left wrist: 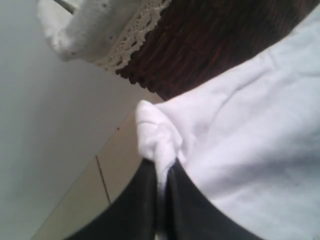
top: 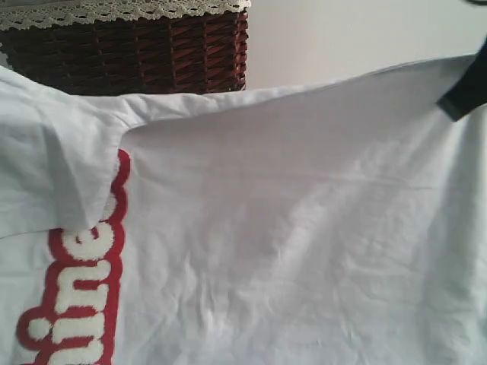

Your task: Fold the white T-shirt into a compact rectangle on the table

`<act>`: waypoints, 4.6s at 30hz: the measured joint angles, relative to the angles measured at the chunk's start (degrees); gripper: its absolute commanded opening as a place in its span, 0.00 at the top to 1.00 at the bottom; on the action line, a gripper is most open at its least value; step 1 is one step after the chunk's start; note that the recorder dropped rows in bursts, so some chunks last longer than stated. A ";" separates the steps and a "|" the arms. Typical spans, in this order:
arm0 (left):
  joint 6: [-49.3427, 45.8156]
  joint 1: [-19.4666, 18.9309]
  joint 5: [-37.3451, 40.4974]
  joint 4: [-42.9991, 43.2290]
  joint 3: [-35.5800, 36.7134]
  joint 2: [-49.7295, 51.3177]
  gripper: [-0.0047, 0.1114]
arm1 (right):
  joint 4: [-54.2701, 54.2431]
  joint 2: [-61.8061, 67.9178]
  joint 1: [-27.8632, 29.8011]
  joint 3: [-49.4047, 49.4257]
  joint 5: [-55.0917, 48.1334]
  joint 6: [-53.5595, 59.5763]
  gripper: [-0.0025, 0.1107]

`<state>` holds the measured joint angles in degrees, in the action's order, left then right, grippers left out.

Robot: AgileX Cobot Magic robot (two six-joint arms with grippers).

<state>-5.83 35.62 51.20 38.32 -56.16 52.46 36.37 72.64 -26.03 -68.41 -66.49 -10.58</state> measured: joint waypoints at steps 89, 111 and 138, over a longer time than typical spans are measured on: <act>-41.92 -4.88 2.45 -29.24 26.69 11.67 0.08 | -35.75 19.27 2.50 -0.01 3.78 50.56 0.62; -51.55 -24.32 -19.56 -29.59 19.53 28.07 0.96 | -36.37 20.22 2.50 -0.01 5.49 50.60 0.62; -48.30 -24.32 -3.99 -36.42 19.53 26.17 0.96 | -37.56 24.90 2.50 -0.01 10.01 50.60 0.62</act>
<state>-54.13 11.30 47.21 1.91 -36.62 78.63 -1.19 97.54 -23.53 -68.41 -56.48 40.02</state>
